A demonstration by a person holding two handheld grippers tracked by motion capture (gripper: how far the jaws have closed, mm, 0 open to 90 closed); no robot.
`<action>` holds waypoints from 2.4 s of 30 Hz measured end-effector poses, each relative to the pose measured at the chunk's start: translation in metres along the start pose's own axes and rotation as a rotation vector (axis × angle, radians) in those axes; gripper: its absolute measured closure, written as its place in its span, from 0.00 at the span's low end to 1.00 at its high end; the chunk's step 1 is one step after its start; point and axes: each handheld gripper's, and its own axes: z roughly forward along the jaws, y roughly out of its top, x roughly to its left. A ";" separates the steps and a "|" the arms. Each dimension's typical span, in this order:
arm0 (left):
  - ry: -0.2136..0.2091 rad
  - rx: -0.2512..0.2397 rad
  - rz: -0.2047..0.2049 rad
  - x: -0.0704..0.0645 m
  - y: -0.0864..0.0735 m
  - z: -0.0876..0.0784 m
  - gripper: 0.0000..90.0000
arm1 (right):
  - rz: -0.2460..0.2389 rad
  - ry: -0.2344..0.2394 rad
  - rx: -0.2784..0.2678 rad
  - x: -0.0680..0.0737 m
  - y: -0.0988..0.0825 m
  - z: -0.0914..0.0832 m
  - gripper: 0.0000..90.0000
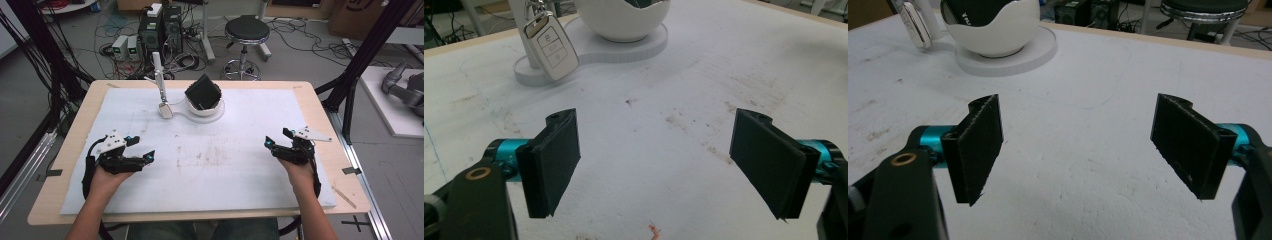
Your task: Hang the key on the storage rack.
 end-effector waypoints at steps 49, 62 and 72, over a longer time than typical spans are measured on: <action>0.003 0.018 -0.001 0.000 -0.002 0.001 0.22 | -0.038 -0.036 0.057 0.001 -0.004 0.002 0.23; -0.002 -0.003 -0.024 0.002 -0.001 0.001 0.22 | -0.035 -0.028 0.046 0.001 -0.003 0.001 0.23; -0.006 -0.015 -0.038 0.004 -0.001 0.002 0.22 | -0.025 -0.031 0.035 -0.001 -0.003 -0.001 0.23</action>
